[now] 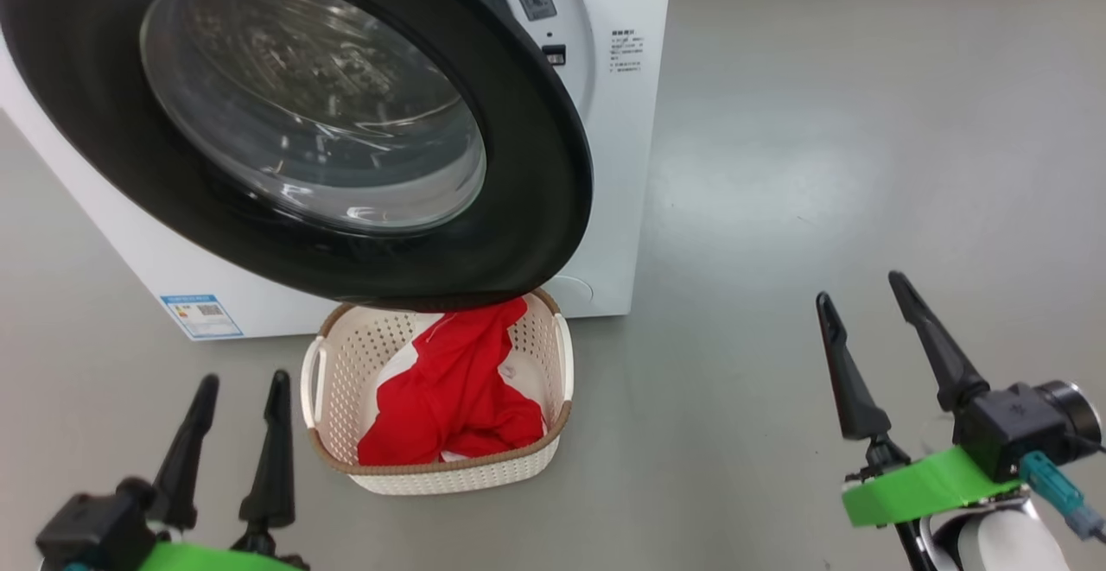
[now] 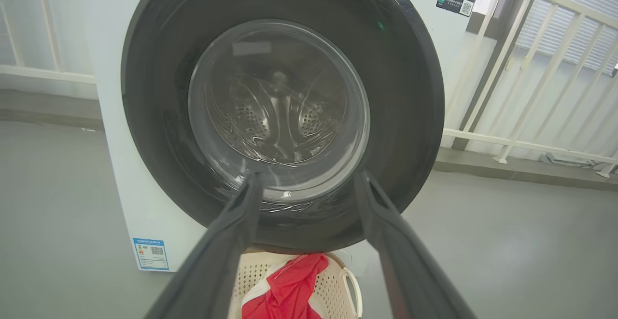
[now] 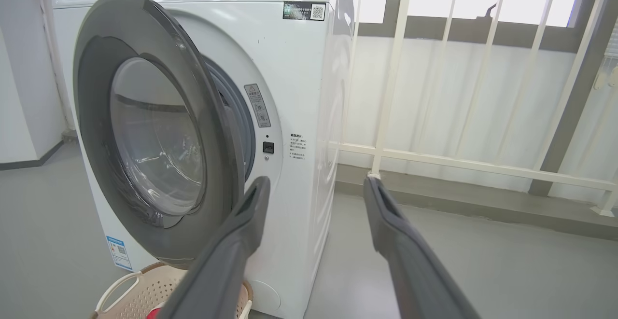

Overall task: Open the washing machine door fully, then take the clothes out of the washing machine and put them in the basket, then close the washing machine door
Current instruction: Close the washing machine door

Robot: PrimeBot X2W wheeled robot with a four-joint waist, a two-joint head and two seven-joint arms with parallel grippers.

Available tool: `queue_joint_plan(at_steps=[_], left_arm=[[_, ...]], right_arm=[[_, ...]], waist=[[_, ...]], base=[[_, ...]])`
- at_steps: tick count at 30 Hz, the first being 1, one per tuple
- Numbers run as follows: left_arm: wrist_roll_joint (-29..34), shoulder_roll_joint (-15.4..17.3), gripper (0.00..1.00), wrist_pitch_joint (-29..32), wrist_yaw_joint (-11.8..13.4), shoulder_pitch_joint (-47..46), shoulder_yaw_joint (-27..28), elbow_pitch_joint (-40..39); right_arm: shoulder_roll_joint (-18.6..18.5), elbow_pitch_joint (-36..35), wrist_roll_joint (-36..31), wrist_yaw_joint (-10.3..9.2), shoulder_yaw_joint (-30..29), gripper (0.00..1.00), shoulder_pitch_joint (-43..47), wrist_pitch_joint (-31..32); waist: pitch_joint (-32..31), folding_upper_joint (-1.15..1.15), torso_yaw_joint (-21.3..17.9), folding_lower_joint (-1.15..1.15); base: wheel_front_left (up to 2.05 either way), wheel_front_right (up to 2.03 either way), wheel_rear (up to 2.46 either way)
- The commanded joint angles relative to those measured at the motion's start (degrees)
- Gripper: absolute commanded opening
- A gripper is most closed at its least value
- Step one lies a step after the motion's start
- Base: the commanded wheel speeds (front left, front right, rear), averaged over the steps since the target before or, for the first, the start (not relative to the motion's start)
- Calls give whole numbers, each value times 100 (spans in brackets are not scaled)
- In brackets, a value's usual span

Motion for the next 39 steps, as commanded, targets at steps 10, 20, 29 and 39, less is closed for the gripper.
queue_joint_plan(at_steps=[10, 20, 29, 39], left_arm=[[862, -93, 100, -69, 109, 582, 471, -418], [1092, -187, 100, -69, -31, 696, 574, -414], [1158, -327, 100, -70, -187, 714, 682, -404], [1251, -530, 100, -70, -313, 558, 625, -549]], right_arm=[[2, -293, 91, 20, 86, 100, 349, -36], [2, -296, 104, 20, 111, 100, 418, -36], [3, -293, 59, 20, 155, 88, 424, -36], [-40, 72, 90, 20, 509, 0, -69, -36]], waist=[[-273, 0, 18, 0], [-324, 0, 71, 0], [-286, 0, 109, 0], [22, 0, 512, 0]], base=[[0, 0, 0], [0, 0, 0], [0, 0, 0], [0, 0, 0]])
